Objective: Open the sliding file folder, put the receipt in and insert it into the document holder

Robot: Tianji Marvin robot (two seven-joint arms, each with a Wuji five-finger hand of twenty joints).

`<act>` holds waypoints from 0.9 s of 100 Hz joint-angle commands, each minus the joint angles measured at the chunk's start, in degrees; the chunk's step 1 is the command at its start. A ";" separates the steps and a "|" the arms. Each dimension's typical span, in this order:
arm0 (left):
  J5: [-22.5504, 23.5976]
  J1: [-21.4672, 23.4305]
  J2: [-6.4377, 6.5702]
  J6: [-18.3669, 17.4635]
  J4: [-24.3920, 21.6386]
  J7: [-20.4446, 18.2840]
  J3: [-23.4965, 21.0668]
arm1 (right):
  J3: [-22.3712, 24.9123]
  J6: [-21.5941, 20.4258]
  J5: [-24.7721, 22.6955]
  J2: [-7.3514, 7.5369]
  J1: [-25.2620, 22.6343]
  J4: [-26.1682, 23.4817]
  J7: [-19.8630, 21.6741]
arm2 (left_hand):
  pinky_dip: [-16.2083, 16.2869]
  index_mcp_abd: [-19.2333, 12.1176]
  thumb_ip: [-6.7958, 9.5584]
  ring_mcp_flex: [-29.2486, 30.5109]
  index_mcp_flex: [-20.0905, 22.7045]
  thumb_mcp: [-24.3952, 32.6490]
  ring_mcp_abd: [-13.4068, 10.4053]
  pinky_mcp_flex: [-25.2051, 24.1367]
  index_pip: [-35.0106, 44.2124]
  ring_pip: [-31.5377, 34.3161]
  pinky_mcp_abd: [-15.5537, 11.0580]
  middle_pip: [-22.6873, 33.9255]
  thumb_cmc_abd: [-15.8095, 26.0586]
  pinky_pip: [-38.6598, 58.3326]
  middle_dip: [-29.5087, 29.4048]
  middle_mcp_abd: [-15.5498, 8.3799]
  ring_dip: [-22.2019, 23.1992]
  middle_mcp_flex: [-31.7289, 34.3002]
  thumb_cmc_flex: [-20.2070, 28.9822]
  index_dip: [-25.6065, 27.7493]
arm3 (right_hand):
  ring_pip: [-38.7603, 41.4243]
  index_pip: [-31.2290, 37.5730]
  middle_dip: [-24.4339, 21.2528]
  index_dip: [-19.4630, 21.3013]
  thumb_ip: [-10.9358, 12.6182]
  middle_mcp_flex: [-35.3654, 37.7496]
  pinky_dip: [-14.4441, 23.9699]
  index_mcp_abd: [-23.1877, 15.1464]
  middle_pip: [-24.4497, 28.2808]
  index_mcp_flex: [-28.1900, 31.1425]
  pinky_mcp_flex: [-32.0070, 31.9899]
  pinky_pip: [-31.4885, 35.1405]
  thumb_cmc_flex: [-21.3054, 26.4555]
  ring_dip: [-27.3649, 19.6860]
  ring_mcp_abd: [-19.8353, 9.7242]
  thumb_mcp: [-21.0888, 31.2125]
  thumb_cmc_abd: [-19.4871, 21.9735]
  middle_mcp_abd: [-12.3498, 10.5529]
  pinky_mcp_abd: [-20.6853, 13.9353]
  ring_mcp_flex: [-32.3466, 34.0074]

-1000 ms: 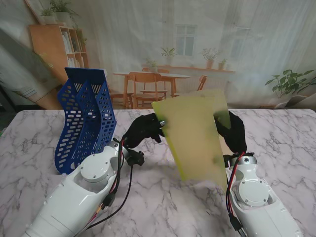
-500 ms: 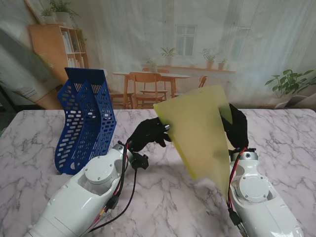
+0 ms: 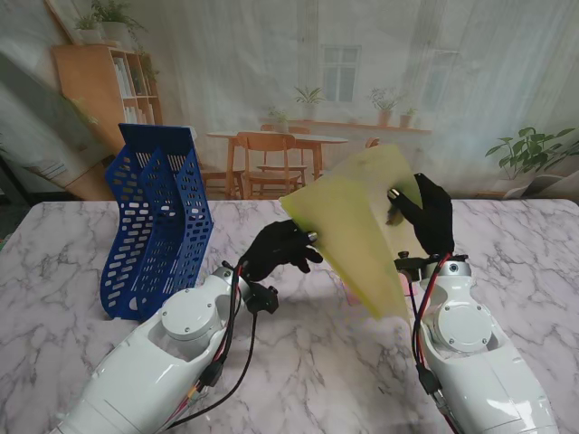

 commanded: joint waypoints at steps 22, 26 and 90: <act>-0.57 -0.07 -0.89 0.39 0.82 -0.18 0.94 | -0.21 0.90 1.59 -0.32 1.29 -1.57 0.98 | -0.48 -2.57 1.27 1.09 2.40 2.61 -0.50 0.15 2.38 1.88 -3.70 1.01 2.30 1.64 0.62 -1.30 0.60 1.23 4.75 0.40 | 4.61 4.54 0.45 2.42 1.10 1.65 1.12 -8.75 3.06 1.63 2.03 1.61 4.07 0.71 -3.28 3.89 3.41 -1.98 -0.70 2.28; -0.47 -0.13 -0.97 0.45 1.08 0.01 1.11 | -0.23 0.99 1.65 -0.32 1.23 -1.74 0.97 | -0.45 -2.50 1.29 0.99 2.35 2.58 -0.47 0.11 2.26 1.88 -3.71 0.94 2.34 1.67 0.62 -1.25 0.63 1.14 4.75 0.31 | 4.66 4.53 0.46 2.41 1.10 1.66 1.13 -8.74 3.05 1.61 2.04 1.60 4.07 0.72 -3.28 3.90 3.40 -1.97 -0.67 2.26; 2.53 0.55 1.03 -4.93 -1.18 -1.87 -5.05 | 1.06 0.28 0.10 0.16 -1.27 -0.42 2.00 | 2.14 -5.29 4.35 -8.41 -7.84 -6.55 1.84 -8.95 -18.44 -1.21 -2.32 -1.94 1.17 -3.02 -1.48 -0.60 1.41 -11.66 -4.88 -4.39 | 4.52 4.36 0.66 2.29 1.08 1.65 1.22 -8.41 2.86 1.60 1.82 1.40 4.05 0.58 -3.07 3.87 3.43 -1.81 -0.38 2.15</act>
